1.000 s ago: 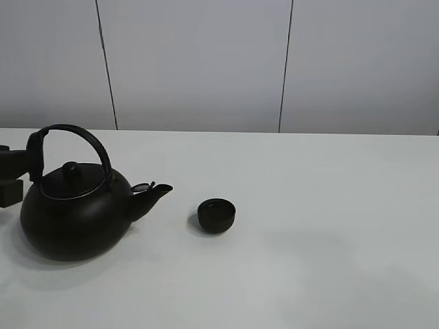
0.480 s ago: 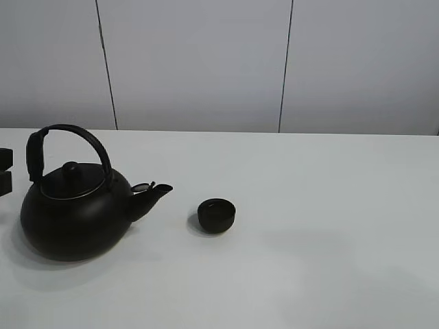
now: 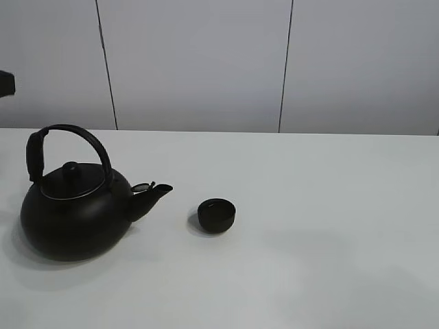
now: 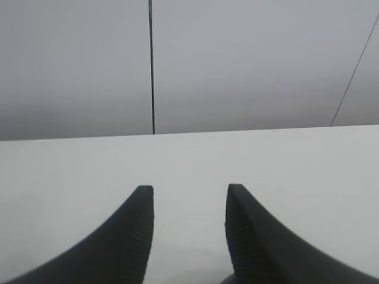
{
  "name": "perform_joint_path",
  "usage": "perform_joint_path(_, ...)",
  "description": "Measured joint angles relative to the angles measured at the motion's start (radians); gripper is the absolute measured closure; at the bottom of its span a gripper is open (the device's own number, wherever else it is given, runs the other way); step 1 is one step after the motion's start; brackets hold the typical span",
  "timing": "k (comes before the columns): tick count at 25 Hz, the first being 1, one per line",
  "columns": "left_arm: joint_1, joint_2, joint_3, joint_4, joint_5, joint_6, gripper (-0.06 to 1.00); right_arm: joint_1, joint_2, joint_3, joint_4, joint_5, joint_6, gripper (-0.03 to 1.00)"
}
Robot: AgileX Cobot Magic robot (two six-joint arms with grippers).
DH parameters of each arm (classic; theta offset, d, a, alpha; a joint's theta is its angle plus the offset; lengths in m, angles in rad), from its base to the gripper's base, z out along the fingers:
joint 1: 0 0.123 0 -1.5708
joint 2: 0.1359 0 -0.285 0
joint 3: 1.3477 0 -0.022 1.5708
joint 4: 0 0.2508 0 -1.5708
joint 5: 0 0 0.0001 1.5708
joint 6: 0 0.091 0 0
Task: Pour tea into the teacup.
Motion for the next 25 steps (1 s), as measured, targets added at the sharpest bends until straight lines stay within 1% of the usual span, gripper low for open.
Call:
perform_joint_path(3, 0.0, -0.063, -0.14, 0.049, 0.348, -0.109, 0.6, 0.0, 0.0, 0.0, 0.0, 0.0, 0.0, 0.52)
perform_joint_path(6, 0.006, -0.067, -0.253, 0.056, 0.603, -0.142, 0.58, 0.0, 0.0, 0.0, 0.0, 0.0, 0.0, 0.52)
perform_joint_path(8, 0.033, -0.066, -0.294, 0.05, 0.713, -0.147, 0.58, 0.0, 0.0, 0.0, 0.0, 0.001, 0.0, 0.52)
perform_joint_path(9, 0.054, -0.066, -0.308, 0.045, 0.749, -0.147, 0.58, 0.0, 0.0, 0.0, 0.0, 0.001, 0.0, 0.52)
perform_joint_path(11, 0.106, -0.066, -0.321, 0.034, 0.789, -0.124, 0.58, 0.0, 0.0, 0.0, 0.0, 0.001, 0.0, 0.52)
perform_joint_path(17, 0.315, -0.066, -0.333, -0.016, 0.865, 0.007, 0.59, 0.0, 0.0, 0.0, 0.0, 0.0, 0.0, 0.52)
perform_joint_path(19, 0.361, -0.083, -0.347, -0.035, 0.91, 0.043, 0.59, 0.0, 0.0, 0.0, 0.0, 0.0, 0.0, 0.52)
perform_joint_path(21, 0.381, -0.133, -0.369, -0.042, 0.973, 0.082, 0.59, 0.0, 0.0, 0.0, 0.0, 0.0, 0.0, 0.52)
perform_joint_path(25, 0.387, -0.272, -0.448, -0.059, 1.119, 0.136, 0.59, 0.0, 0.0, 0.0, 0.0, 0.0, 0.0, 0.52)
